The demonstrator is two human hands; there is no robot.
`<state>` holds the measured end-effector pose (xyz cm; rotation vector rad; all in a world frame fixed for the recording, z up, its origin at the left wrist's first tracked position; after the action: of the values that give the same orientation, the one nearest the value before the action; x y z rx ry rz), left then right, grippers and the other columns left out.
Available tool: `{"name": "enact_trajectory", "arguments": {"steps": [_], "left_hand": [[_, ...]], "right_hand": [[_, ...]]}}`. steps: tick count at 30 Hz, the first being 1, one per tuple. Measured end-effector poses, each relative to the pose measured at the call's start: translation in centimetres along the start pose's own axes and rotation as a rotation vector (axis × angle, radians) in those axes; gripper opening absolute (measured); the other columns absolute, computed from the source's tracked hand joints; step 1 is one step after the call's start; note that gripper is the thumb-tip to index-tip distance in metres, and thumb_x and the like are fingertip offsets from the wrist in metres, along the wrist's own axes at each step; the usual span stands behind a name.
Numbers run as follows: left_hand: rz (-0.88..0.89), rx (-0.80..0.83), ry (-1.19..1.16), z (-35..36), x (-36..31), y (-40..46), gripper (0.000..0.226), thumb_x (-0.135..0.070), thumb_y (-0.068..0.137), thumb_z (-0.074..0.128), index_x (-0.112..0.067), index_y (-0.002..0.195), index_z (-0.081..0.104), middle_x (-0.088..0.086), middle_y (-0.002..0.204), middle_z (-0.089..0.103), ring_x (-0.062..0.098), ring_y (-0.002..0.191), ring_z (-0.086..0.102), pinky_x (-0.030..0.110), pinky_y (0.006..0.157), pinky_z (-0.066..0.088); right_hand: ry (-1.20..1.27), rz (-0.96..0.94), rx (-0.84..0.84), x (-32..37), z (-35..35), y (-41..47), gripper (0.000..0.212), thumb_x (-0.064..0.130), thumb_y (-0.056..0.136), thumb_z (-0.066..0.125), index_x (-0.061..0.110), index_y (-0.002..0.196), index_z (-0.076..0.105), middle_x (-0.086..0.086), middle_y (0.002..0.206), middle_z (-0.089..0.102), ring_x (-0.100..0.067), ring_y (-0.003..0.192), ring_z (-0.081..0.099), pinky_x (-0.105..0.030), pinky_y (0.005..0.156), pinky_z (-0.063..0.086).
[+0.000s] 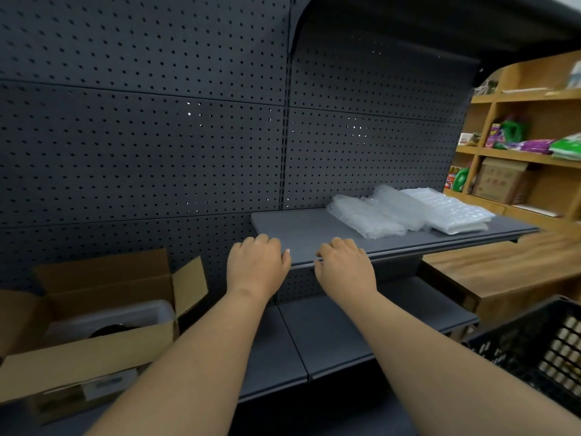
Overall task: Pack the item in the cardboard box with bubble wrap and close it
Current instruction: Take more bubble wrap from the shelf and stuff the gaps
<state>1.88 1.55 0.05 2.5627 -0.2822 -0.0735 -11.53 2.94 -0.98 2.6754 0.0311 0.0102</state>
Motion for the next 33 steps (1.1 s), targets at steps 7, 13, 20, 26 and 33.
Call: {"name": "enact_trajectory", "arguments": {"steps": [7,13,20,26,33], "left_hand": [[0.052,-0.036,-0.008,0.5,-0.7,4.1,0.04,-0.04,0.098,0.032,-0.014,0.102,0.062,0.005,0.101,0.064,0.022,0.09,0.06,0.032,0.073,0.041],[0.089,-0.031,-0.022,2.1,-2.1,7.0,0.04,-0.04,0.098,0.033,-0.014,0.108,0.061,0.005,0.106,0.064,0.023,0.095,0.059,0.033,0.076,0.042],[0.115,-0.006,-0.049,4.6,-4.9,10.3,0.04,-0.041,0.098,0.033,-0.014,0.109,0.061,0.005,0.107,0.064,0.023,0.096,0.059,0.034,0.078,0.042],[0.107,-0.009,-0.055,6.5,-8.3,14.5,0.039,-0.04,0.098,0.033,-0.013,0.107,0.061,0.005,0.104,0.063,0.023,0.093,0.06,0.032,0.073,0.036],[0.055,-0.014,-0.063,8.8,-12.7,19.6,0.036,-0.038,0.097,0.034,-0.013,0.099,0.061,0.006,0.102,0.063,0.027,0.092,0.059,0.033,0.071,0.034]], "right_hand": [[-0.029,0.044,-0.024,-1.7,0.3,3.3,0.028,0.026,0.098,0.041,0.014,0.117,0.059,-0.004,0.117,0.058,-0.025,0.114,0.048,-0.034,0.093,0.041],[-0.055,0.117,-0.033,-4.9,1.0,5.8,0.029,0.027,0.098,0.043,0.013,0.118,0.058,-0.006,0.119,0.057,-0.026,0.116,0.047,-0.035,0.094,0.04],[-0.068,0.164,-0.04,-9.1,1.8,8.5,0.031,0.028,0.097,0.043,0.015,0.121,0.058,-0.004,0.121,0.057,-0.025,0.116,0.047,-0.034,0.093,0.04],[-0.074,0.168,-0.036,-13.8,2.8,12.3,0.031,0.027,0.098,0.042,0.015,0.121,0.057,-0.004,0.123,0.057,-0.024,0.118,0.046,-0.034,0.095,0.039],[-0.074,0.154,-0.058,-20.9,3.4,17.2,0.036,0.026,0.098,0.041,0.015,0.129,0.054,-0.005,0.128,0.055,-0.025,0.12,0.045,-0.033,0.095,0.038]]}}
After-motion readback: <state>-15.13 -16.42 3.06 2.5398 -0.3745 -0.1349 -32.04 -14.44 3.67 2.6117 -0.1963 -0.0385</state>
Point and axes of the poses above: each hand's wrist, its own y-axis towards the middle knuckle, its own z-axis out of the palm, x = y × z, the point moved 7 cm from there along y, towards the middle knuckle
